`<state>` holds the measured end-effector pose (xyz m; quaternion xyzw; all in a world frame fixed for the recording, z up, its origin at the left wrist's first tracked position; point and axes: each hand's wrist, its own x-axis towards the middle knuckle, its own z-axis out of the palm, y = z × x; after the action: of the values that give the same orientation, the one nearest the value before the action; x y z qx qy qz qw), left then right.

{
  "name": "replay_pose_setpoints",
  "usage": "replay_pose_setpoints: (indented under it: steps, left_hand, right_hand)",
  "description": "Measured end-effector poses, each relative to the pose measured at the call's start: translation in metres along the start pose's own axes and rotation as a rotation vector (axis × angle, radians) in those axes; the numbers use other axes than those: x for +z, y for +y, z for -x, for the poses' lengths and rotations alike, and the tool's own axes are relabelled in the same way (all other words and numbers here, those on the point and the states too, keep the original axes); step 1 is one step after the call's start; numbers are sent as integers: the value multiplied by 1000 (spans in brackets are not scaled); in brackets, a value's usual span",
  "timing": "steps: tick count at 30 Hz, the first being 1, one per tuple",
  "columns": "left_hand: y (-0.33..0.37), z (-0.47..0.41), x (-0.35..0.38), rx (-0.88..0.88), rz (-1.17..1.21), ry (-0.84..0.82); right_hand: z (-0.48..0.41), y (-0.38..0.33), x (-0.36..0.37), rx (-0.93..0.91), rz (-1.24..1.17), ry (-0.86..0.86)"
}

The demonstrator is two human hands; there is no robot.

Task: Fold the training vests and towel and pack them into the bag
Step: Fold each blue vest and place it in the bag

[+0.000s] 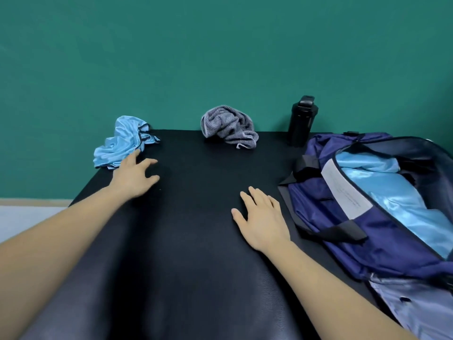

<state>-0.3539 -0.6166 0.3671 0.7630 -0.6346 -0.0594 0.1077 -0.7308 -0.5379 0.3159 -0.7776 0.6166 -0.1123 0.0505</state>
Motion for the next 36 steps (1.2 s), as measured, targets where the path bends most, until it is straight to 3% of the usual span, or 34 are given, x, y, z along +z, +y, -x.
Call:
replay_pose_setpoints:
  steps: [7, 13, 17, 24, 36]
  left_hand:
    - [-30, -36, -2, -125, -43, -28]
    - [-30, -58, 7, -143, -35, -68]
    - [-23, -50, 14, -97, 55, 0]
    - [14, 22, 21, 22, 243, 64]
    - [122, 168, 27, 101, 561, -80]
  right_hand:
    - [0, -1, 5, 24, 15, 42]
    - [-1, -1, 6, 33, 20, 60]
    - [0, -2, 6, 37, 25, 73]
    - [1, -5, 1, 47, 26, 63]
    - [1, -5, 3, 51, 12, 79]
